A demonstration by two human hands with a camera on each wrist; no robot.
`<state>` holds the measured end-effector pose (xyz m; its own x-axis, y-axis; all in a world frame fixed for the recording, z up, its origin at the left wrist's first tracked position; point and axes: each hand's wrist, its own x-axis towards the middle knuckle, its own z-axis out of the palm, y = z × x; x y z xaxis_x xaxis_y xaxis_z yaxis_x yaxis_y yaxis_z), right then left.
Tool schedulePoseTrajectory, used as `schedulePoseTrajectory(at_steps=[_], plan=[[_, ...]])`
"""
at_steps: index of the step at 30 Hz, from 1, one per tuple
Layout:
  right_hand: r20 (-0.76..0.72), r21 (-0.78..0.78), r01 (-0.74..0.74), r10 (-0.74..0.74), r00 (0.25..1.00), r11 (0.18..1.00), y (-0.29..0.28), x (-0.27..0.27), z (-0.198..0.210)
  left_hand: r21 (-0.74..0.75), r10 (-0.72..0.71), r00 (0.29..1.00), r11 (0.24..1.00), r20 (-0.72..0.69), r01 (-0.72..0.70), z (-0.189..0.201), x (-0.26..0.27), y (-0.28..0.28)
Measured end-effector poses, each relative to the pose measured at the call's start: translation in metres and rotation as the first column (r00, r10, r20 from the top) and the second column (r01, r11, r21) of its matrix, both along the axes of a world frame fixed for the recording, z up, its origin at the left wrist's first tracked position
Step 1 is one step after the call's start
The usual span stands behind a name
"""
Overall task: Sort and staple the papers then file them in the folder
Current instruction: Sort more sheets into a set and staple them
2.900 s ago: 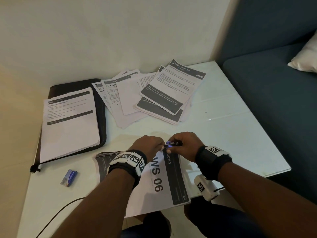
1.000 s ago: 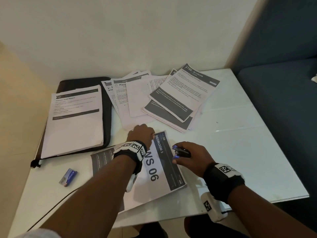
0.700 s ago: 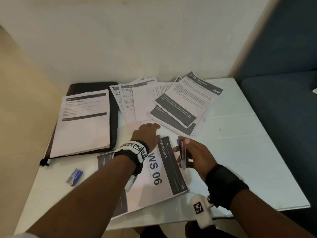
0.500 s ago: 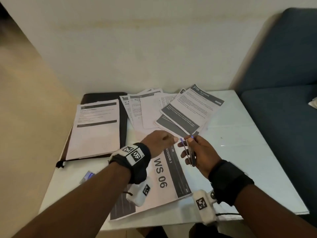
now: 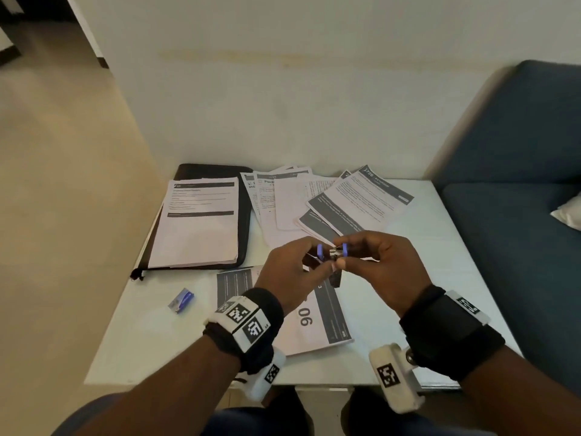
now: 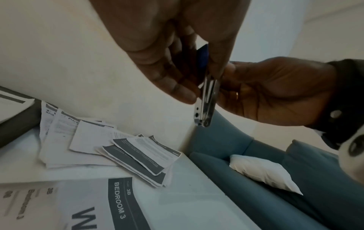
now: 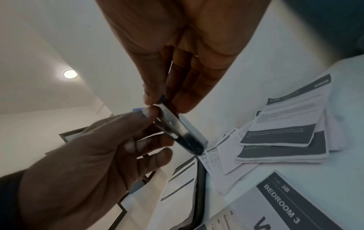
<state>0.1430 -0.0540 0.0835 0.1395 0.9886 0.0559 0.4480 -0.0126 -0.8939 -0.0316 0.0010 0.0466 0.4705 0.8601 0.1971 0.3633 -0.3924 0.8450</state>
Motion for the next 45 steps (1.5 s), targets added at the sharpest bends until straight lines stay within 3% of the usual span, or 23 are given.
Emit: schedulePoseTrajectory(at_steps=[5,10,16,25,31,34,37,42,45], plan=[[0.049,0.040,0.016,-0.018,0.999,0.999,0.005,-0.005,0.003,0.032,-0.009,0.999,0.999,0.041,0.008,0.000,-0.002,0.005],[0.122,0.046,-0.027,0.021,0.992,0.999,0.009,-0.008,0.001,0.146,0.021,0.991,0.989,-0.132,-0.002,0.000,0.001,0.009],[0.118,0.087,-0.048,0.038,0.992,0.995,0.014,-0.001,0.008,0.283,-0.007,0.987,0.958,-0.159,0.053,0.014,-0.001,0.016],[0.197,0.159,0.048,-0.080,0.977,0.986,0.011,-0.011,0.009,0.233,0.047,0.997,0.972,-0.055,-0.033,0.023,0.009,0.016],[0.219,0.239,0.107,-0.161,0.962,0.965,0.007,-0.016,0.009,0.210,0.134,0.988,0.971,-0.074,-0.116,0.024,0.006,0.020],[0.204,0.250,0.128,-0.181,0.962,0.960,0.008,-0.008,0.017,0.117,0.154,0.988,0.982,-0.011,-0.151,0.026,-0.003,0.027],[0.123,0.304,0.157,-0.202,0.972,0.940,0.006,-0.003,0.026,-0.173,0.063,0.963,0.985,0.261,-0.017,0.035,-0.007,0.026],[0.043,0.375,0.081,-0.105,0.994,0.924,-0.006,-0.006,0.025,-0.477,0.140,0.855,0.869,0.499,0.135,0.042,-0.006,0.029],[0.051,0.401,0.062,-0.090,0.995,0.914,-0.010,-0.009,0.021,-0.570,0.179,0.808,0.791,0.561,0.221,0.041,-0.005,0.032]])
